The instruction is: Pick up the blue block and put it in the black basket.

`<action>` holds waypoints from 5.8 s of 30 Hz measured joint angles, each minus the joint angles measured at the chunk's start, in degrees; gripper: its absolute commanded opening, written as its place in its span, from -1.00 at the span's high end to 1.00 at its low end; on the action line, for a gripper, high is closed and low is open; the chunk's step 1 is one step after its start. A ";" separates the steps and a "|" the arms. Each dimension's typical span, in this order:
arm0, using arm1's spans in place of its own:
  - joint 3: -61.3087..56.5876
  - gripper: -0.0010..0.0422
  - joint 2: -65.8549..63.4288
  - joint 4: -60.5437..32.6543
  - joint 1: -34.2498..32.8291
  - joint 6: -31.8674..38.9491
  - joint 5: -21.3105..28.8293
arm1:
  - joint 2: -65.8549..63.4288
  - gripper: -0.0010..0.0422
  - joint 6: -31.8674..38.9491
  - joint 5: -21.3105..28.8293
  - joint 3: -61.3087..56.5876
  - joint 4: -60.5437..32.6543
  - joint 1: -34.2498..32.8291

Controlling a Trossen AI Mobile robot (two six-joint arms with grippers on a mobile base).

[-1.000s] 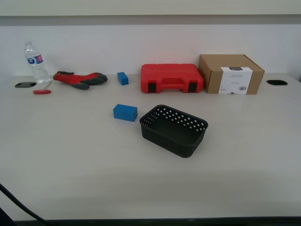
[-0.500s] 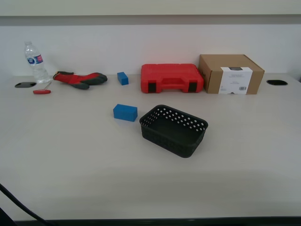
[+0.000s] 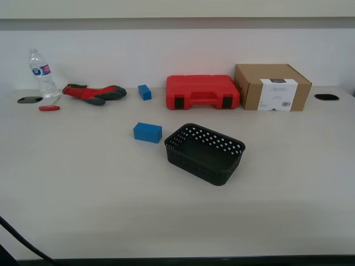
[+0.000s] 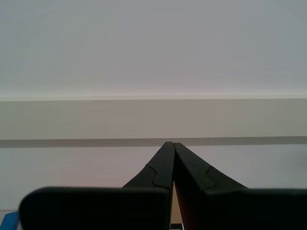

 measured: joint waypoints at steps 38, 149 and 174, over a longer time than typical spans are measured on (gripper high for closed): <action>0.00 0.96 0.00 -0.02 0.04 0.00 0.00 | 63.47 0.96 45.27 4.81 34.58 -46.29 -15.89; 0.00 0.96 0.02 -0.46 0.11 0.00 -0.02 | 83.62 0.96 47.50 3.43 70.88 -77.50 -38.62; 0.00 0.96 0.02 -0.48 0.07 0.00 0.00 | 75.41 0.92 34.51 5.05 70.29 -77.92 -40.50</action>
